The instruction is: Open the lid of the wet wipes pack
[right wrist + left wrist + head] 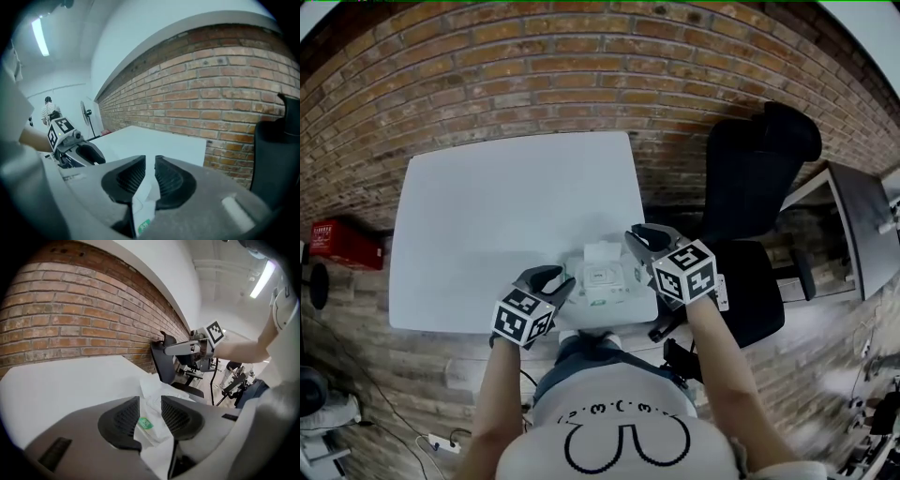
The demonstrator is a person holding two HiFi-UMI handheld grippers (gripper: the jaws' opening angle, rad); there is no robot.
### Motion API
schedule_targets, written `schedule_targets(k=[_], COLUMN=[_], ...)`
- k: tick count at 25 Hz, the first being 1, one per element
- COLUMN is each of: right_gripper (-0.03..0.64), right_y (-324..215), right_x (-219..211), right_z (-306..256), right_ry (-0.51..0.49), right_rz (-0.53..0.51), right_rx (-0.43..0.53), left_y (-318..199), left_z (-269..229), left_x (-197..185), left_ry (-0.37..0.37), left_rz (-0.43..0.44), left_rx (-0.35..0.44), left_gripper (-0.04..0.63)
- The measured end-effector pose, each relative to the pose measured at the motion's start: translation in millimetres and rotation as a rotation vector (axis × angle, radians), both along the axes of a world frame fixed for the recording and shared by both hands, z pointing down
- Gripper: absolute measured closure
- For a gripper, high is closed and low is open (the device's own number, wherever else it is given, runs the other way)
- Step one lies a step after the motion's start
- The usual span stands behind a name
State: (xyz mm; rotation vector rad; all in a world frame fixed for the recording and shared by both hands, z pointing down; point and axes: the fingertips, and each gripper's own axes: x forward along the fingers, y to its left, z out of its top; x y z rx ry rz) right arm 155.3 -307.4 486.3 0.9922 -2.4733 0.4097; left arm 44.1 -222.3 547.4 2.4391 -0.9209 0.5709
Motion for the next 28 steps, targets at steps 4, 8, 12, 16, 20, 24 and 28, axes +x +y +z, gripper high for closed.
schedule_targets(k=[4, 8, 12, 16, 20, 24, 28], right_gripper=[0.617, 0.618, 0.618, 0.618, 0.618, 0.618, 0.618], right_y=[4, 13, 24, 32, 37, 42, 46], right_x=[5, 9, 15, 19, 21, 21, 23], right_z=[-33, -71, -106, -141, -183, -212, -228], right_ry=[-0.01, -0.043, -0.114, -0.16, -0.194, -0.21, -0.222], right_rz=[0.056, 0.1, 0.141, 0.157, 0.17, 0.167, 0.164], right_rx=[0.124, 0.247, 0.335, 0.405, 0.492, 0.551, 0.586], left_y=[-13, -24, -31, -36, -41, -43, -41], left_z=[-37, -80, -126, -177, -219, -252, -273], left_x=[1, 2, 3, -1, -9, -18, -18], left_ry=[0.051, 0.108, 0.15, 0.195, 0.222, 0.179, 0.153], left_rz=[-0.039, -0.086, -0.131, -0.209, -0.285, -0.37, -0.399], left_rx=[0.1, 0.222, 0.362, 0.506, 0.602, 0.683, 0.729], left_gripper=[0.456, 0.456, 0.457, 0.457, 0.457, 0.598, 0.597])
